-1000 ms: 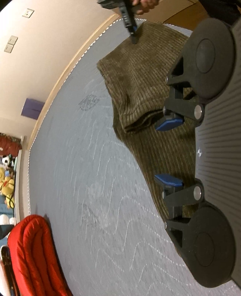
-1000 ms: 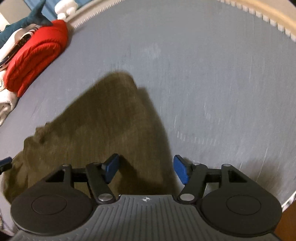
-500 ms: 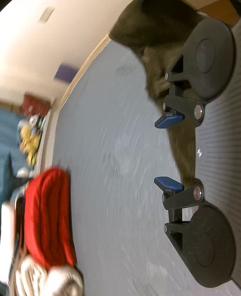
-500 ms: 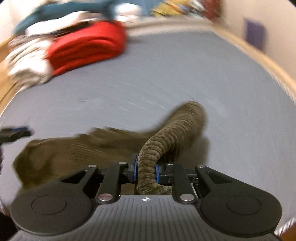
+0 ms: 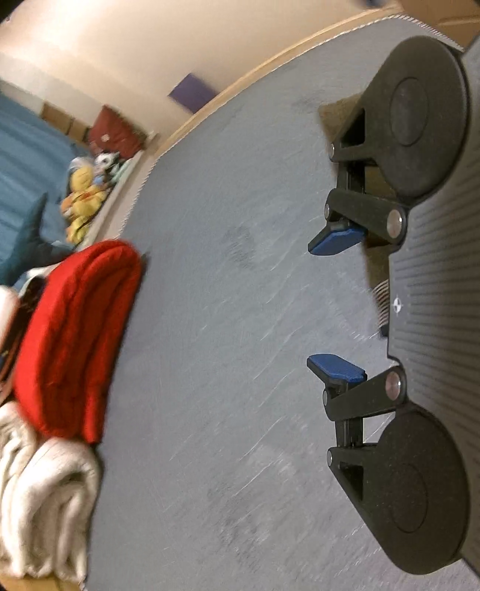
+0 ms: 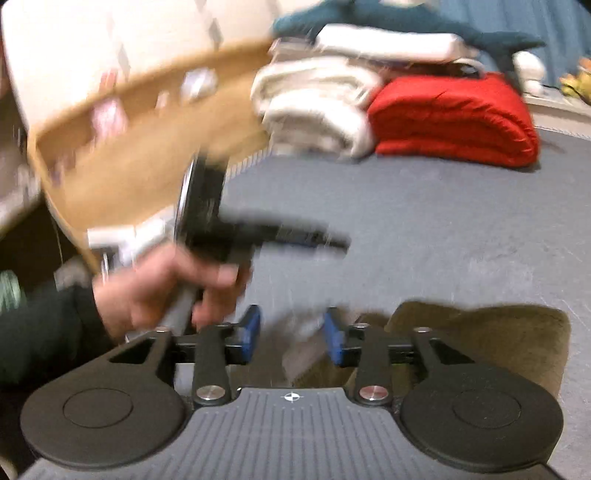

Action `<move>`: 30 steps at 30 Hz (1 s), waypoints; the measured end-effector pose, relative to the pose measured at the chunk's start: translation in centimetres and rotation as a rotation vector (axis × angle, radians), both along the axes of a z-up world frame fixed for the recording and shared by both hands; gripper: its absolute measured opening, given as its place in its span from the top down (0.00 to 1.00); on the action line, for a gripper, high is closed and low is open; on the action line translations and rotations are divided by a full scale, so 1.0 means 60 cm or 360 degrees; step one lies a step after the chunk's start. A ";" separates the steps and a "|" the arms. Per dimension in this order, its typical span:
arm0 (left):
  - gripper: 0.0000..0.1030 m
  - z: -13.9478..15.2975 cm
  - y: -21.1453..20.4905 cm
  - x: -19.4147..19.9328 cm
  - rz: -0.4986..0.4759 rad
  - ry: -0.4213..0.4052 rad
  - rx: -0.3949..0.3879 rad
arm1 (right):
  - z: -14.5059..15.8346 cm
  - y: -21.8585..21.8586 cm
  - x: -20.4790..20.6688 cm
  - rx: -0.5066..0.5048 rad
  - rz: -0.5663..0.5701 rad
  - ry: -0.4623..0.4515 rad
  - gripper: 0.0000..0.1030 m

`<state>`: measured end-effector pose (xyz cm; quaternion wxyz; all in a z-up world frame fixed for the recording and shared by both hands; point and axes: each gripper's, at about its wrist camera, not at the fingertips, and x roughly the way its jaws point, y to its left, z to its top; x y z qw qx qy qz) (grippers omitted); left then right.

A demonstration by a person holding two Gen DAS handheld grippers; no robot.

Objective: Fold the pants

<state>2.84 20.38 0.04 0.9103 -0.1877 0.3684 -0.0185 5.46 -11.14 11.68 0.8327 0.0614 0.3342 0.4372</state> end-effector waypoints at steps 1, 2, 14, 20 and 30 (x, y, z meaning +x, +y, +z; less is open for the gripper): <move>0.37 -0.005 -0.008 0.003 -0.0039 0.0021 -0.0019 | 0.002 -0.025 0.014 0.0014 -0.0095 0.0001 0.43; 0.37 -0.011 -0.017 0.006 -0.0085 0.0045 -0.0051 | 0.002 -0.054 0.032 0.0009 -0.0210 0.0015 0.41; 0.18 -0.105 -0.146 0.062 -0.0513 0.0362 -0.0161 | -0.105 -0.222 0.125 -0.0265 -0.0820 0.0368 0.35; 0.82 -0.045 -0.158 0.036 -0.0667 0.0139 0.0055 | -0.111 -0.204 0.120 -0.0301 -0.0734 0.0325 0.27; 0.47 -0.027 -0.015 0.007 -0.0219 0.0234 0.0386 | -0.108 -0.140 0.110 -0.0352 -0.0672 0.0196 0.26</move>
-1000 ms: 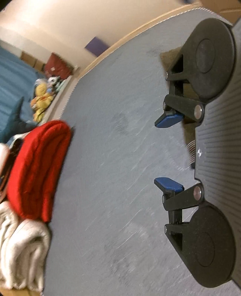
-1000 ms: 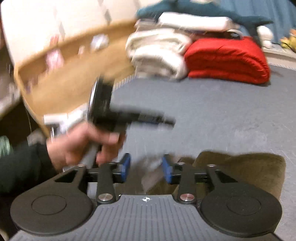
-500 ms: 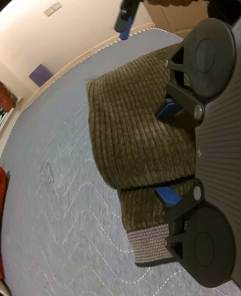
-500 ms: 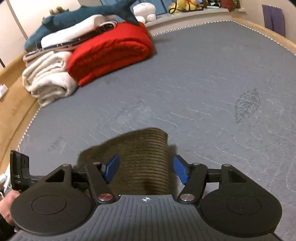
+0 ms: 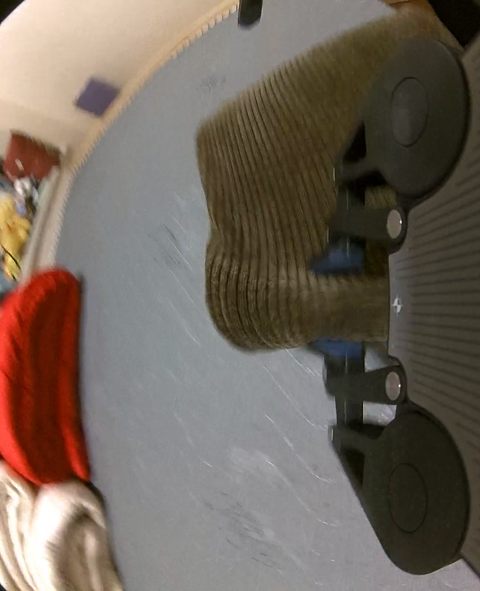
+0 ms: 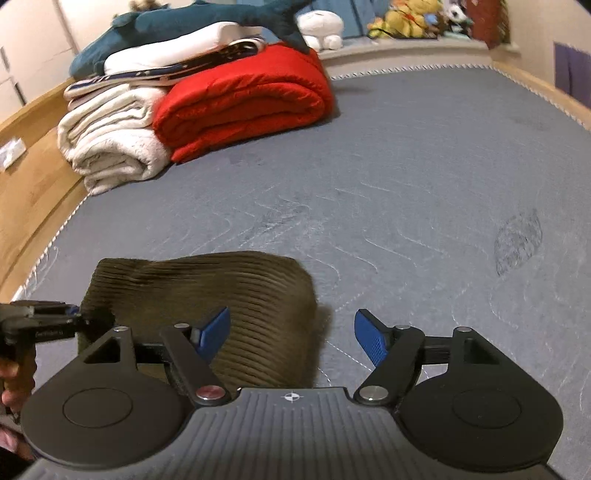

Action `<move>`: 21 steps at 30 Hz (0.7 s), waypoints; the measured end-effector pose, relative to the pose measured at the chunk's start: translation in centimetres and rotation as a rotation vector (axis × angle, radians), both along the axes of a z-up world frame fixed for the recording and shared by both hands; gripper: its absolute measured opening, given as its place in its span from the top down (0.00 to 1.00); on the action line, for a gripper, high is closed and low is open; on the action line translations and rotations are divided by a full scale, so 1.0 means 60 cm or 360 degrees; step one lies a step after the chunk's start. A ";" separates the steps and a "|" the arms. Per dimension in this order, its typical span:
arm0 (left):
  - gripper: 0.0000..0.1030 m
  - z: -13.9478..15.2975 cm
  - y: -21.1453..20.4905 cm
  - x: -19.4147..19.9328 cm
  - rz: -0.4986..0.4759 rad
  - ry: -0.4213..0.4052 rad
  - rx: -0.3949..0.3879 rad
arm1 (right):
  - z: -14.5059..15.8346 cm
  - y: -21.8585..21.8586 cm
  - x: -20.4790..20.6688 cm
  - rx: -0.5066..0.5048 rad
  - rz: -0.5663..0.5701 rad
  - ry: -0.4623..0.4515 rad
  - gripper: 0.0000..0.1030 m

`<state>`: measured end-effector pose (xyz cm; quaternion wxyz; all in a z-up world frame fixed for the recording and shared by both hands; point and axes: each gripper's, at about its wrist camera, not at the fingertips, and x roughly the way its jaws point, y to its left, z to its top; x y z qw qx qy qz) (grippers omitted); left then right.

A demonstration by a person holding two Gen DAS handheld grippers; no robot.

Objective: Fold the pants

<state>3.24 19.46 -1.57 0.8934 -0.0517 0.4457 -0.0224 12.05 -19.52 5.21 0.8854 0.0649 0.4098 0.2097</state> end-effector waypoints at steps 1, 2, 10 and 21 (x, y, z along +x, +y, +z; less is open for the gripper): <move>0.42 0.001 0.001 -0.001 0.0028 -0.0017 0.0048 | -0.004 0.012 -0.003 -0.0009 0.0043 -0.0003 0.26; 0.39 0.007 0.000 -0.003 0.0054 -0.0053 0.0078 | -0.008 0.025 -0.008 -0.0019 0.0089 -0.0004 0.26; 0.39 0.068 -0.024 -0.020 0.0058 -0.0265 0.0108 | -0.123 0.151 -0.060 -0.0562 0.0603 0.0027 0.32; 0.42 0.041 -0.107 -0.046 -0.0328 -0.0240 0.0227 | -0.075 0.101 -0.018 -0.0354 0.0342 -0.0047 0.23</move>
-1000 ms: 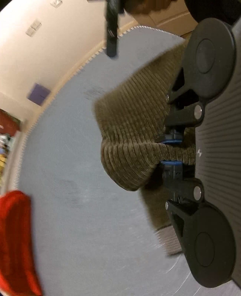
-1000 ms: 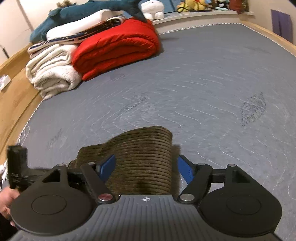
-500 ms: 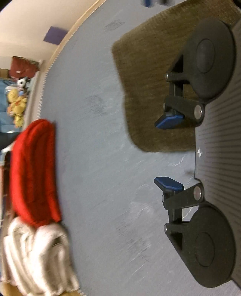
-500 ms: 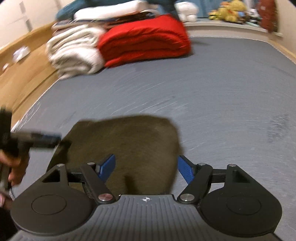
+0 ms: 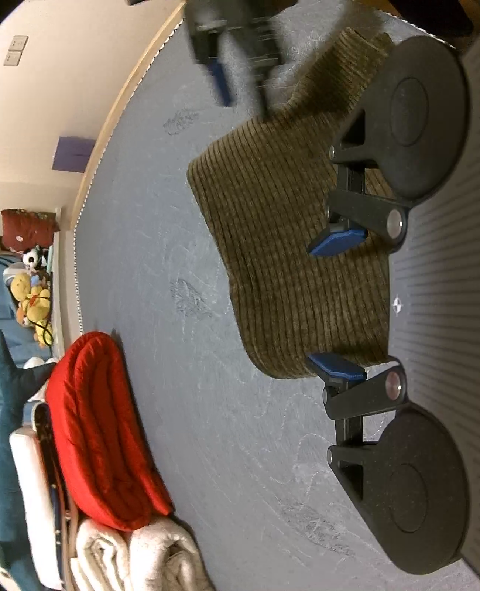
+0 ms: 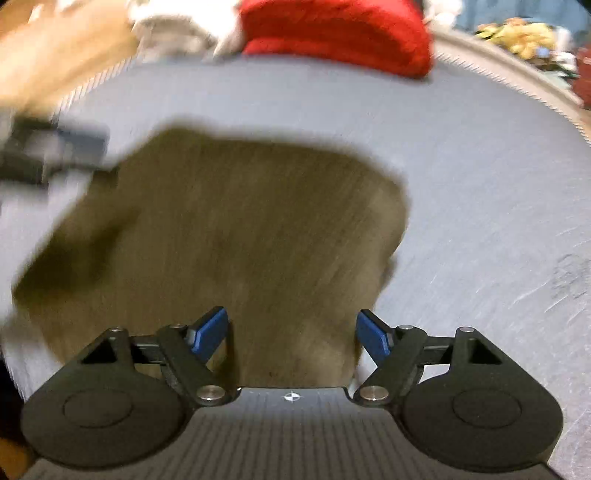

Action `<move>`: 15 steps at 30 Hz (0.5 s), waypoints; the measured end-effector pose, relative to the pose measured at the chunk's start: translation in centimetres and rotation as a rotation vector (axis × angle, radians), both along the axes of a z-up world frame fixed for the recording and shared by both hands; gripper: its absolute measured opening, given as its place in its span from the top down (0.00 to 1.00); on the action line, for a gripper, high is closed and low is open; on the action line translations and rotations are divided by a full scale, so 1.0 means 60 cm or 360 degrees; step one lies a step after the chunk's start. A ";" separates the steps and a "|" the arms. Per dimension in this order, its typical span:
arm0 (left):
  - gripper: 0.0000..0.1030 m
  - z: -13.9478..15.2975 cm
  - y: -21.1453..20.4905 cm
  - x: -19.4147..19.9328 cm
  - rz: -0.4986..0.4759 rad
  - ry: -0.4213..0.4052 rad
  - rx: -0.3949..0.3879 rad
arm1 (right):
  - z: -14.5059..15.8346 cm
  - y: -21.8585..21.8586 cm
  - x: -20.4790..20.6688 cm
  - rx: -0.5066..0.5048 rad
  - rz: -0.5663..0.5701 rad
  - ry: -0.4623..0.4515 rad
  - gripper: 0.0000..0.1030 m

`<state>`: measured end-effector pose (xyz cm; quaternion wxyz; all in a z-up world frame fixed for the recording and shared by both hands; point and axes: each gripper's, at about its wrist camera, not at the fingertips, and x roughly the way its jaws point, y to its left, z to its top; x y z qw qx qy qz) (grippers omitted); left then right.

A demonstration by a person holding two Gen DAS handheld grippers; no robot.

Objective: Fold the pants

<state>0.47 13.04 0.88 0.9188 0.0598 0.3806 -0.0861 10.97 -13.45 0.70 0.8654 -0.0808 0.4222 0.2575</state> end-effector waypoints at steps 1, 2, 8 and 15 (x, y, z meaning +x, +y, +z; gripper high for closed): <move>0.49 -0.002 0.004 0.002 -0.0005 0.0016 -0.0016 | 0.011 -0.009 0.011 0.0061 -0.0092 -0.0051 0.23; 0.52 -0.002 0.005 0.004 -0.0015 0.0026 -0.0025 | 0.017 -0.017 0.022 0.0112 -0.0174 -0.0082 0.23; 0.56 -0.020 0.001 -0.002 -0.0205 0.0168 0.0027 | -0.042 0.003 0.100 0.0026 -0.0374 -0.0179 0.24; 0.56 -0.069 0.004 -0.007 -0.0275 0.0273 0.0163 | -0.115 0.044 0.168 -0.0145 -0.0452 -0.0101 0.23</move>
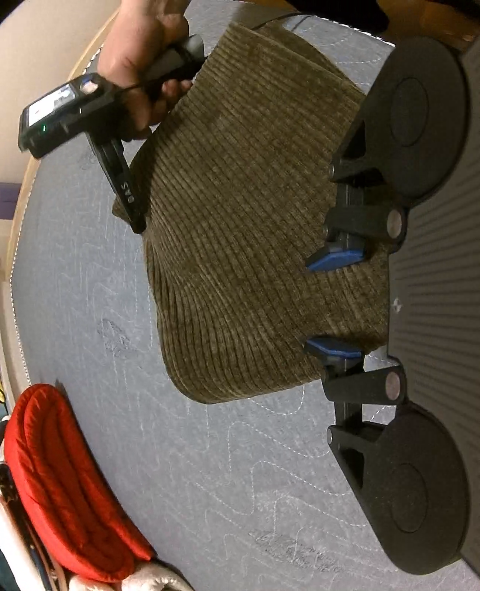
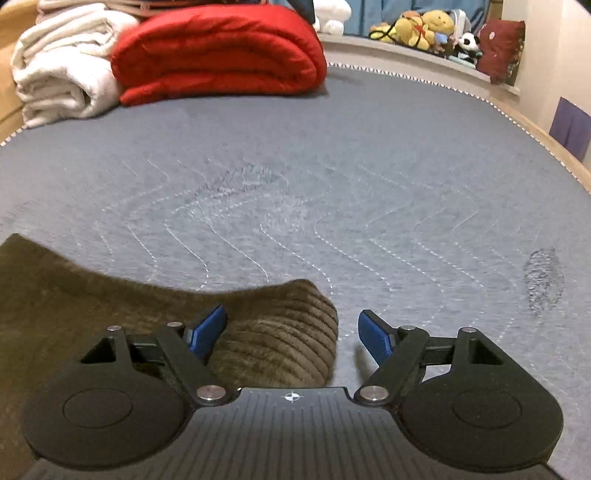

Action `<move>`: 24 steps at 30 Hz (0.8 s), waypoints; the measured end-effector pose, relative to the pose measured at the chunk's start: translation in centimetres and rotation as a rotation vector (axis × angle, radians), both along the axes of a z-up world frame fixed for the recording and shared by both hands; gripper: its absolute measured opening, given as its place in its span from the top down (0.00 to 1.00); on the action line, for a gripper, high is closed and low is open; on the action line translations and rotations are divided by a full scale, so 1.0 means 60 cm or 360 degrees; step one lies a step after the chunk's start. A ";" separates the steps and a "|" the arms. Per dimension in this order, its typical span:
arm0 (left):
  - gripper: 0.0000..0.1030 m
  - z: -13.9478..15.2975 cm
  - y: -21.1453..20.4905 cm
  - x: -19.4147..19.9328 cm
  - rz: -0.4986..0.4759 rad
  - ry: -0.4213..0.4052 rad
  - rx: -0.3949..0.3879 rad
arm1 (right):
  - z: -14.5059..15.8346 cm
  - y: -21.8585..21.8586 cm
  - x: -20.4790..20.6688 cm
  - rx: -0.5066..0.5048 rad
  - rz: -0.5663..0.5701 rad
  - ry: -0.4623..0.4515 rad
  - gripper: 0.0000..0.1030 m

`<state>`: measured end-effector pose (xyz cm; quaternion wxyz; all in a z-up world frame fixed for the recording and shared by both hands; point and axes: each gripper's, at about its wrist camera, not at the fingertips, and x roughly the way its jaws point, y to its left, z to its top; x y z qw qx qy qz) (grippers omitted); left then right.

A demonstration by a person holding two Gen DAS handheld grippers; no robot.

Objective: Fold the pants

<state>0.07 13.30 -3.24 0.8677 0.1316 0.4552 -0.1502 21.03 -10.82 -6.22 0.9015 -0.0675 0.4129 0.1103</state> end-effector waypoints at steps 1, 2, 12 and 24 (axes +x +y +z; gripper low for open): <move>0.56 0.001 -0.002 -0.001 -0.0007 -0.0001 0.0010 | -0.002 0.004 0.009 -0.0010 -0.0014 0.0018 0.23; 0.56 0.000 -0.004 -0.004 -0.0015 -0.0004 0.0021 | -0.003 0.004 0.014 -0.0006 -0.0030 0.0031 0.23; 0.26 0.019 0.017 -0.008 0.0059 -0.0047 -0.0166 | 0.040 -0.040 -0.030 0.0208 -0.0053 0.0004 0.13; 0.08 -0.026 0.066 0.063 0.0471 0.0161 -0.0444 | 0.001 -0.160 -0.072 0.0864 0.0024 0.0647 0.03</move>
